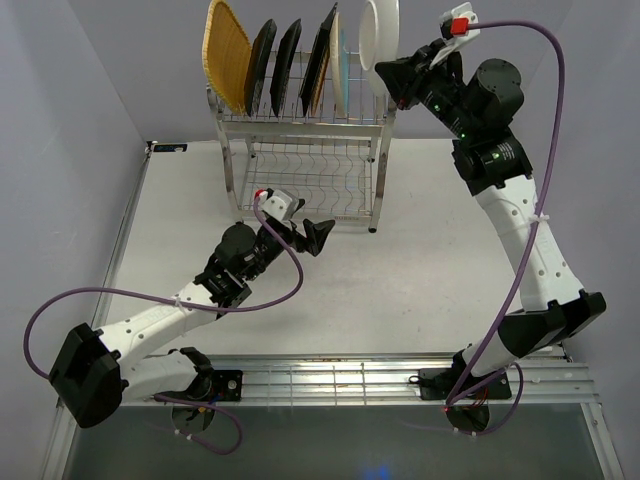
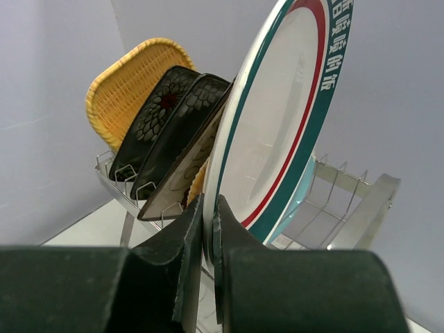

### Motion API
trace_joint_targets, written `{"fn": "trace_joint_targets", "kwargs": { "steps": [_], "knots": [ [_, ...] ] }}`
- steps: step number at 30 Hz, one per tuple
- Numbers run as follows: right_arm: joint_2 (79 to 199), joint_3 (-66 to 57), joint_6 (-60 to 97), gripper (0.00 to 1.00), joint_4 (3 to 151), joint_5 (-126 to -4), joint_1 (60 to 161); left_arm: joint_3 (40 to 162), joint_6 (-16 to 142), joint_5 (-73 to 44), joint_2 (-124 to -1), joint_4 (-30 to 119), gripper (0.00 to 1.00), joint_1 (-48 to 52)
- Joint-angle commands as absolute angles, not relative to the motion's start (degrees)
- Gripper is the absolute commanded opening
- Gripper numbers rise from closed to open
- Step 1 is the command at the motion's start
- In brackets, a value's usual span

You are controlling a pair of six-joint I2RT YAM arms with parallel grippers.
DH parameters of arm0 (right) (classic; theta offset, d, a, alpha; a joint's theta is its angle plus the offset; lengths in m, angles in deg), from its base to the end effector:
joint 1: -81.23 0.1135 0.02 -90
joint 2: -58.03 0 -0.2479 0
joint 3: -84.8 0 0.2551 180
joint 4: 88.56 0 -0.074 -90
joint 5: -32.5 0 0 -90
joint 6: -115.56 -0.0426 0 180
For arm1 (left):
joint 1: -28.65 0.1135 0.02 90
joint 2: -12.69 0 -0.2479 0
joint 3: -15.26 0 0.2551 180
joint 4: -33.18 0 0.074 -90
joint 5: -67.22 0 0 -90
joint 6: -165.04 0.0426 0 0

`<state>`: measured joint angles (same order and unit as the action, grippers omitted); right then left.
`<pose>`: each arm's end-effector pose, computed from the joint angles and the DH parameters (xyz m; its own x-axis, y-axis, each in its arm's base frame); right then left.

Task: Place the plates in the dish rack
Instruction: Insert the plate into the dish rack.

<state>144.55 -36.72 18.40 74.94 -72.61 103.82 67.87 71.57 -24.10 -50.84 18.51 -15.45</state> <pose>0.2940 0.1344 0.5438 0.2160 0.2202 -0.9512 -0.6309 0.7750 0.0361 0.1991 -0.1916 0.2947 0.0058 -0.0899 -0.9959 0.6808 0.7298 -0.0619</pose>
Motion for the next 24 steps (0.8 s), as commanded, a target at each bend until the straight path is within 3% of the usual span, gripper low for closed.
{"fn": "trace_joint_targets", "kwargs": {
  "steps": [1, 24],
  "knots": [
    [145.56, -40.25, 15.02, 0.08, 81.09, -73.85, 104.17, 68.59, 71.26, -23.49, -50.77, 18.66, 0.94, -15.65],
    [149.0, -37.35, 10.36, 0.08, 79.07, -62.78, 104.44, 68.5, 71.26, -23.57, -50.68, 18.57, 0.94, -15.65]
  ]
}}
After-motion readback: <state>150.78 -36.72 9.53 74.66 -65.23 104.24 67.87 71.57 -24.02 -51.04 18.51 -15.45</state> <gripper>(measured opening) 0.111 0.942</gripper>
